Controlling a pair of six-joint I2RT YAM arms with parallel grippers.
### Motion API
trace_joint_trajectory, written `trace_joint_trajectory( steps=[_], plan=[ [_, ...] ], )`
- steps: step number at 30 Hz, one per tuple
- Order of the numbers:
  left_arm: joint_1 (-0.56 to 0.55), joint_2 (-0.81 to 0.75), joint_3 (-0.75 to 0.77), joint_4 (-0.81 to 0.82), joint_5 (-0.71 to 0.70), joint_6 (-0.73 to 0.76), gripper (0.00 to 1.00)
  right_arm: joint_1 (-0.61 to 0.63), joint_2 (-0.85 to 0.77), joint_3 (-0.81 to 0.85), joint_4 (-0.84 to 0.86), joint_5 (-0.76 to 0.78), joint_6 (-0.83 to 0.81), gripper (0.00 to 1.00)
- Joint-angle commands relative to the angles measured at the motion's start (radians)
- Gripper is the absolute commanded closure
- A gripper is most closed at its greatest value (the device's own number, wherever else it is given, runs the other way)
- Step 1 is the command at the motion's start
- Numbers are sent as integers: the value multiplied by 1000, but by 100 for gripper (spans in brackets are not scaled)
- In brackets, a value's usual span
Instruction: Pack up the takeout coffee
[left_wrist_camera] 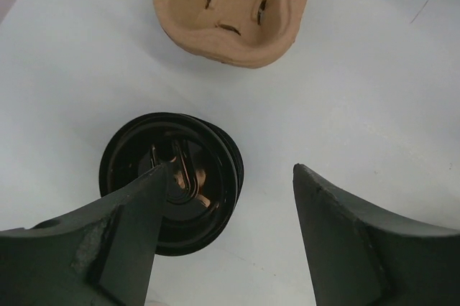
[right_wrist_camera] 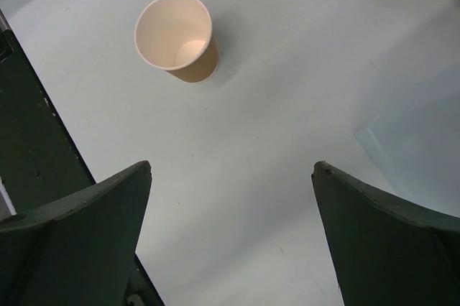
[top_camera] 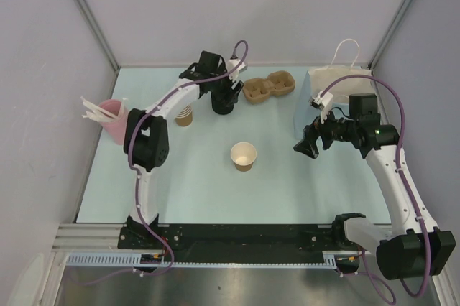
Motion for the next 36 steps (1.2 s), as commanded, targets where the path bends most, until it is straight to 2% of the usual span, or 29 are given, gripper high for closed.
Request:
trace_joint_trajectory(
  steps=[1, 9, 15, 23, 36],
  plan=[
    [3, 31, 62, -30, -33, -24, 27, 4, 4, -6, 15, 10, -13, 0],
    [3, 55, 66, -18, -50, -16, 34, 9, 8, -8, 15, 16, -16, 0],
    [5, 64, 66, -15, -50, -10, 46, 15, 16, -9, 15, 26, -18, 0],
    [3, 74, 65, -12, -53, -4, 52, 24, 17, -11, 19, 35, -19, 0],
    [3, 58, 63, -4, -77, 5, 69, 29, 20, -11, 18, 39, -19, 0]
  ],
)
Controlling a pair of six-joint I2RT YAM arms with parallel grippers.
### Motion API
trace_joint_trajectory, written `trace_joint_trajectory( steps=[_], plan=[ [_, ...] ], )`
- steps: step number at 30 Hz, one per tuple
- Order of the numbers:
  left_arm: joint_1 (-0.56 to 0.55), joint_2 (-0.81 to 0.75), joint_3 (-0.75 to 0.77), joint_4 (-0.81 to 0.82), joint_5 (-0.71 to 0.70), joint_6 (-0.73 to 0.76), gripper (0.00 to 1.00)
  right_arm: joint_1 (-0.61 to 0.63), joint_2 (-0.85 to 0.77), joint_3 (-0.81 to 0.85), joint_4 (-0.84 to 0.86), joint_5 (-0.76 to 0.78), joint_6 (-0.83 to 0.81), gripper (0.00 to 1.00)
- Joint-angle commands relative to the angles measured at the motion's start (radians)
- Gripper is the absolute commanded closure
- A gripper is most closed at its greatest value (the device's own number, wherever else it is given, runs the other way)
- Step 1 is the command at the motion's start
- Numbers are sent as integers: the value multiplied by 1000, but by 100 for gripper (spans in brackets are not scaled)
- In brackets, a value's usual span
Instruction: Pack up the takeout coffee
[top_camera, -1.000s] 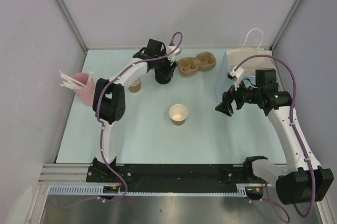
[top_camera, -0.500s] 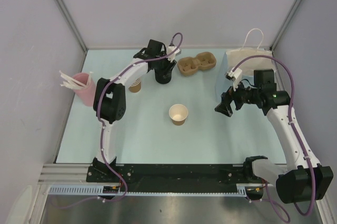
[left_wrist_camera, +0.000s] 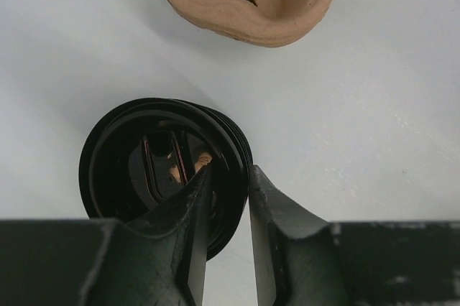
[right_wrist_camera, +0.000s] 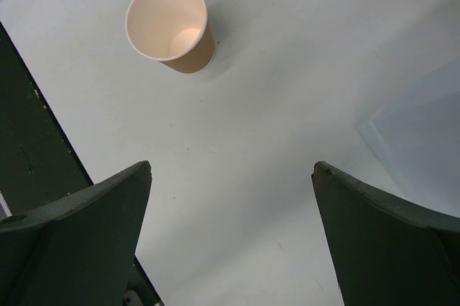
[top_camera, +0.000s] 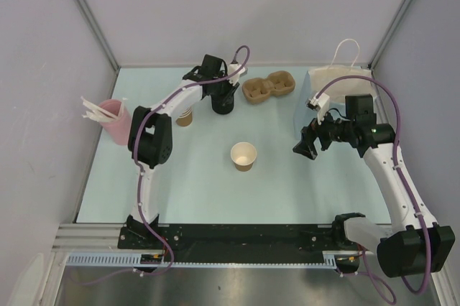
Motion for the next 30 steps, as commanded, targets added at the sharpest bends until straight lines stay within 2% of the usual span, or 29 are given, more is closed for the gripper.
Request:
trace_joint_trajectory(
  steps=[1, 8, 22, 26, 30],
  plan=[
    [3, -16, 44, 20, -25, 7, 70, 6, 3, 0, 17, 2, -9, 0],
    [3, -47, 32, 18, -21, 4, 78, 8, 2, 0, 17, 2, -9, 0],
    [3, -162, -8, 27, 29, -30, 83, 9, 2, -1, 19, 3, -9, 0],
    [3, -214, -19, 0, 90, -33, 86, 11, 5, -1, 17, -9, -9, 0],
    [1, -338, -113, -3, 211, -30, 87, 12, 11, -1, 14, -18, -13, 0]
  ],
)
